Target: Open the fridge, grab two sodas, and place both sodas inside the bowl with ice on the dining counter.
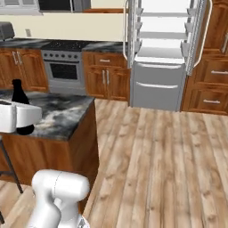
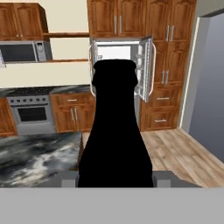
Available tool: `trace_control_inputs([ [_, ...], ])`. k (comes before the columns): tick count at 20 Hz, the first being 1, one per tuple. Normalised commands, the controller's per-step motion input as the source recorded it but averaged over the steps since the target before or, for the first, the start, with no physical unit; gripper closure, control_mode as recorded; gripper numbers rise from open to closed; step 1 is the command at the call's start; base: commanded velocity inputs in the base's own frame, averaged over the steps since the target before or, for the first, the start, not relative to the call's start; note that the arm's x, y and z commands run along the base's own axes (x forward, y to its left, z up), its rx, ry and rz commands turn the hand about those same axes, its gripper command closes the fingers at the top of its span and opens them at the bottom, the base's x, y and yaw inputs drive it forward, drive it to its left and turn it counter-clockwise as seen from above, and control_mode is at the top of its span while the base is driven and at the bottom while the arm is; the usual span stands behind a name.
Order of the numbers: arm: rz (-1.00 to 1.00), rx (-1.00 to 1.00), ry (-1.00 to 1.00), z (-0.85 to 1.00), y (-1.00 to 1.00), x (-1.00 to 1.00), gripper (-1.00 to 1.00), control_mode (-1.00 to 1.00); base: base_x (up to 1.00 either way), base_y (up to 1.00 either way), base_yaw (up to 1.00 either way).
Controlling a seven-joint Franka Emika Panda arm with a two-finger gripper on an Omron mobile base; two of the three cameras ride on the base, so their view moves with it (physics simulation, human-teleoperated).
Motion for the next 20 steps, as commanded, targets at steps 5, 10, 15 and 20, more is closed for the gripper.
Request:
trace_control_inputs([
  [5, 0.0, 0.0, 0.0, 0.0, 0.0, 0.0, 1.0, 1.0, 0.0, 1.0, -0.12],
  [10, 0.0, 0.0, 0.0, 0.0, 0.0, 0.0, 1.0, 1.0, 0.0, 1.0, -0.11],
  [15, 0.0, 0.0, 0.0, 0.0, 0.0, 0.0, 1.0, 1.0, -0.01, 1.0, -0.1],
  [20, 0.0, 0.0, 0.0, 0.0, 0.0, 0.0, 1.0, 1.0, 0.05, 1.0, -0.11],
])
